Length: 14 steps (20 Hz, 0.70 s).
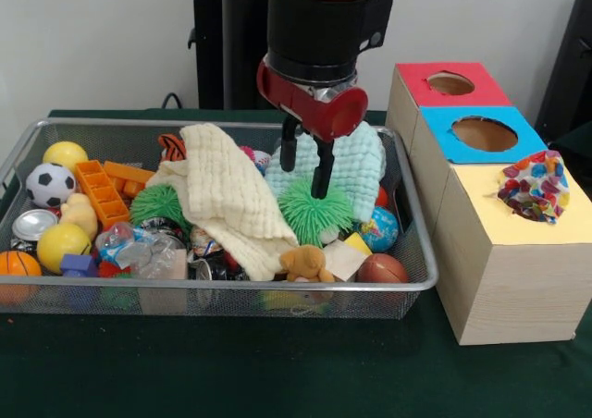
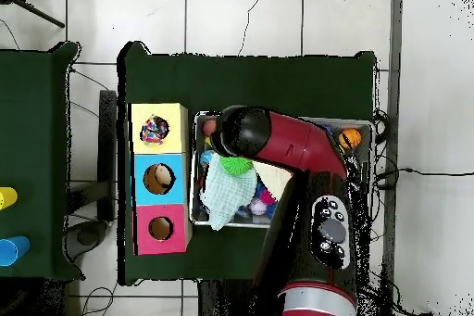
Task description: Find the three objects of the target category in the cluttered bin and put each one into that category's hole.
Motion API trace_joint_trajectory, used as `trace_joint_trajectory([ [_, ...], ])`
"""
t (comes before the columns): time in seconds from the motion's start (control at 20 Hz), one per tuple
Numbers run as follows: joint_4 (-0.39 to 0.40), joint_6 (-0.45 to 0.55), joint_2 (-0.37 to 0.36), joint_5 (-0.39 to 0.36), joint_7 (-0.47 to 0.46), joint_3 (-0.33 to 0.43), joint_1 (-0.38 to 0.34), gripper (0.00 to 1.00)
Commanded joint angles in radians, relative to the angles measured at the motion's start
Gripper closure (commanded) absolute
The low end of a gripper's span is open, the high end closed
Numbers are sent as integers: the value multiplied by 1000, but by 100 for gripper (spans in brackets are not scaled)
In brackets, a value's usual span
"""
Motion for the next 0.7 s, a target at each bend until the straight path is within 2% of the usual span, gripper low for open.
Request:
trace_joint_trajectory([
  [0.05, 185, -63, 39, 6, 33, 119, -5, 0],
  [0.25, 208, -48, 17, 11, 76, 101, 19, 0],
  [0.7, 319, -27, -65, 51, 95, 107, 36, 0],
])
